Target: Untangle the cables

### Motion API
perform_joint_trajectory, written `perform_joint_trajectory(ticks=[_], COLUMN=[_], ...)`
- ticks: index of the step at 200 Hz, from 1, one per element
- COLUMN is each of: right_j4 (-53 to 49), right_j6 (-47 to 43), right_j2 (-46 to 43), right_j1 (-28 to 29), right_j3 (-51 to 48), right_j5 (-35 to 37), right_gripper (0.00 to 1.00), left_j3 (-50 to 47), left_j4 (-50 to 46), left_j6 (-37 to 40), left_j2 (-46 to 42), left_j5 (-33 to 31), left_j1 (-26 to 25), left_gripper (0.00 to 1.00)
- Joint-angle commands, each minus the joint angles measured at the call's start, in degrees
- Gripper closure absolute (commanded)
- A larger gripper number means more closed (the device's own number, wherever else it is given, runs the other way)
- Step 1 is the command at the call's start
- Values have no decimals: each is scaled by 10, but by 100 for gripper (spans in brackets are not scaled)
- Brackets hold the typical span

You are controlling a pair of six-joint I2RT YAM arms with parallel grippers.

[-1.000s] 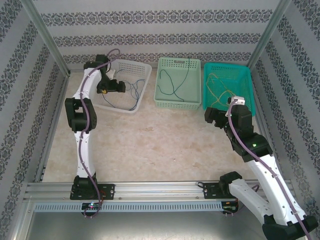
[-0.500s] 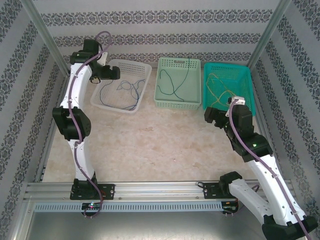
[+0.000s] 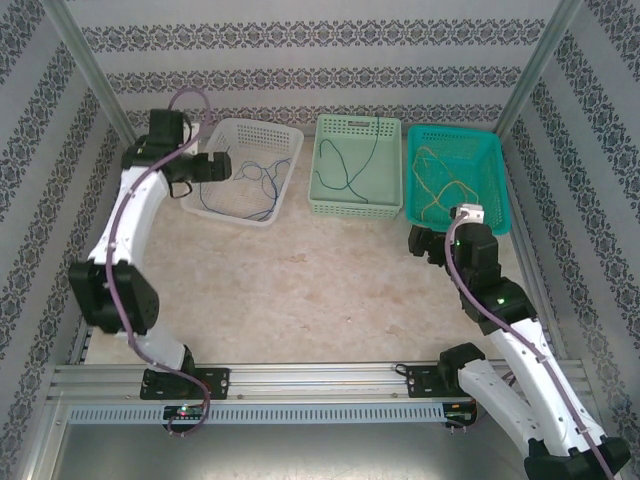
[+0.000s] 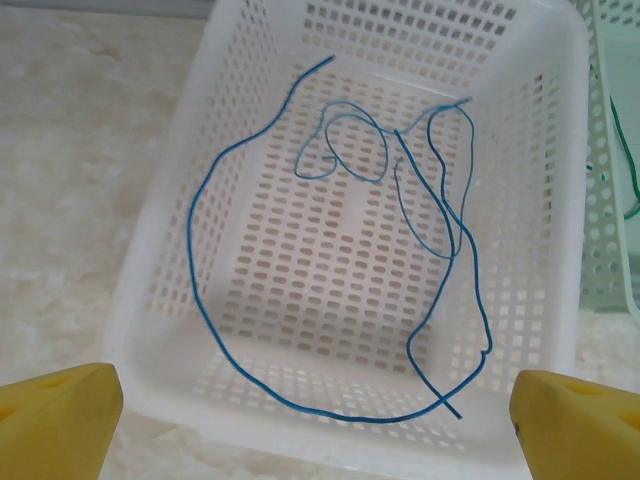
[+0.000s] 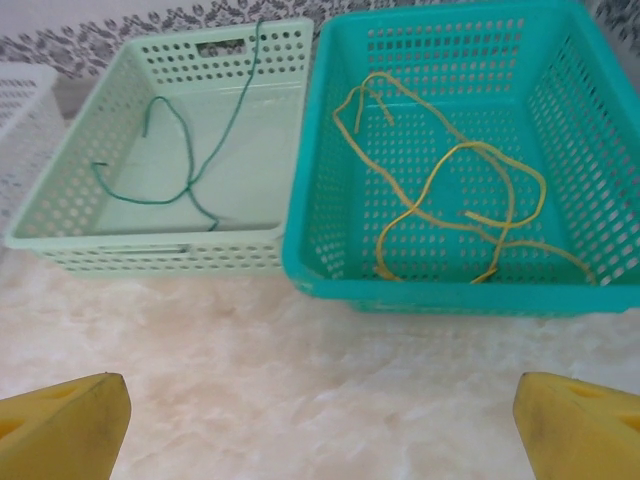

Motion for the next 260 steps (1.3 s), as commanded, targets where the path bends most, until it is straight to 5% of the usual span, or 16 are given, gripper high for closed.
perform_joint_trajectory(ticks=[1, 60, 112, 156, 165, 191, 216, 228, 243, 260], right_j4=[117, 531, 763, 850, 816, 817, 802, 801, 801, 801], right_j6=[-90, -137, -140, -155, -155, -154, -149, -148, -149, -148], right_j2=[1, 54, 346, 481, 472, 473, 475, 475, 475, 474], right_j1=[-7, -71, -107, -116, -117, -119, -122, -122, -123, -122], right_j3=[-61, -284, -254, -227, -216, -216, -208, -207, -207, -208], right_j5=[57, 17, -14, -46, -50, -54, -50, -51, -51, -47], right_gripper=[2, 2, 9, 10, 2, 2, 2, 2, 2, 2], left_j3=[-110, -407, -568, -617, -619, -610, -643, -631, -635, -631], left_j4=[149, 399, 650, 756, 768, 777, 900, 857, 912, 894], left_j6=[-14, -7, 46, 89, 101, 106, 92, 67, 55, 53], left_j2=[-65, -214, -199, -154, -140, -87, -22, -25, 15, 10], left_j5=[-53, -151, -223, -218, -209, -211, -218, -167, -121, -118], left_j1=[-5, -25, -76, -80, -80, -80, -70, -39, -14, -9], left_gripper=[0, 0, 0, 0, 0, 1, 1, 0, 0, 0])
